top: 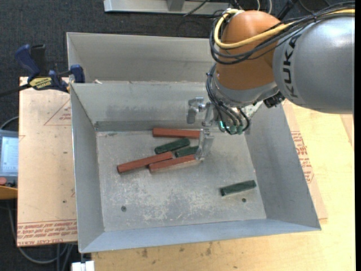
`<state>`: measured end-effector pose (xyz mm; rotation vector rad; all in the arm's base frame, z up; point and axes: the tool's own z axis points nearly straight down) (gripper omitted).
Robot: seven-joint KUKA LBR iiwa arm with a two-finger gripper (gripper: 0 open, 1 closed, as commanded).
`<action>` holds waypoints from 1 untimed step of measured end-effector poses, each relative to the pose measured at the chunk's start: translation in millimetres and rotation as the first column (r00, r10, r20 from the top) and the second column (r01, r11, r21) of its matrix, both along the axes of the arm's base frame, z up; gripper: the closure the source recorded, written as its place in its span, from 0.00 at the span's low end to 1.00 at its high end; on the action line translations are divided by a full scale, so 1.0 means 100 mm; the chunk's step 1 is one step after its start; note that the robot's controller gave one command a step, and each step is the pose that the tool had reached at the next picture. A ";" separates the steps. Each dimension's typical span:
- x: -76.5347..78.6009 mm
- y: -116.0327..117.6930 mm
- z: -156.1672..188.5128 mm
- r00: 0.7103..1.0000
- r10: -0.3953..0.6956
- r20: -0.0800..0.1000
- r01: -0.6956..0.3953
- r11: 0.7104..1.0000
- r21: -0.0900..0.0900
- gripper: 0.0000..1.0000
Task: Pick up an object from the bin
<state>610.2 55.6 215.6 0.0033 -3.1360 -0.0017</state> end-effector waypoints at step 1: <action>-0.18 0.04 -1.47 0.977 0.211 0.007 -0.211 0.977 0.000 0.00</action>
Offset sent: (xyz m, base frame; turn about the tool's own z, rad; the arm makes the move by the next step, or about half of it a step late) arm -0.0183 0.0031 -0.1456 -0.2142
